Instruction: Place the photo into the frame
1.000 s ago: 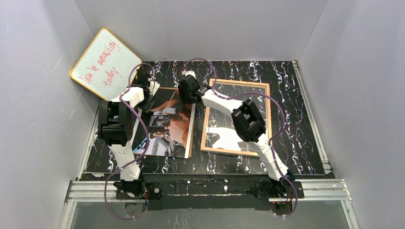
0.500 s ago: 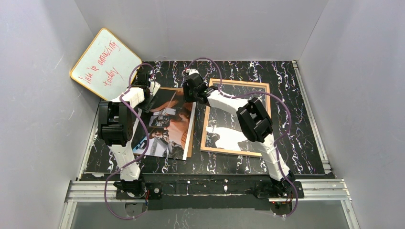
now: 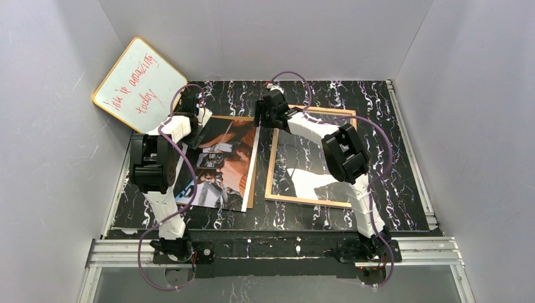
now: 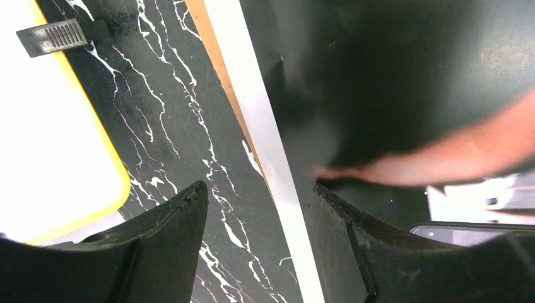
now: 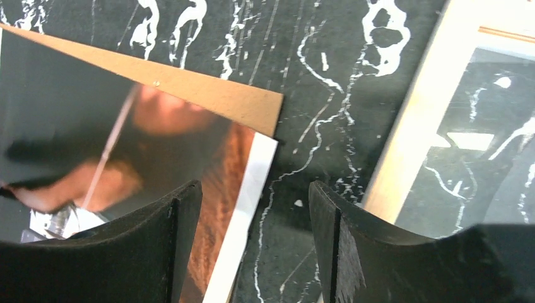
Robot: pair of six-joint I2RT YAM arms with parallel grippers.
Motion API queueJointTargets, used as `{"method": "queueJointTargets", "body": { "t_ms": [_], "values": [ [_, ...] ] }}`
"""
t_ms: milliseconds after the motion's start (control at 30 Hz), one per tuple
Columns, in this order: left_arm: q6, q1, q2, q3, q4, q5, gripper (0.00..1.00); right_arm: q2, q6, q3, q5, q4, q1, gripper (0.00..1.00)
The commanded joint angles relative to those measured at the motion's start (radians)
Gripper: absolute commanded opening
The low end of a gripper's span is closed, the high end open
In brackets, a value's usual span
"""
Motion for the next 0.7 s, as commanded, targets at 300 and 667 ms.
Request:
{"method": "queueJointTargets", "body": {
  "t_ms": [300,667],
  "values": [
    [-0.006,0.001,0.050,-0.052,-0.090,0.064,0.59,0.052,0.097,0.053,-0.118,0.009,-0.047,0.66],
    [-0.002,0.001,0.046,-0.055,-0.087,0.064,0.60,0.115,0.145,0.103,-0.201,0.002,-0.053,0.53]
  ]
}}
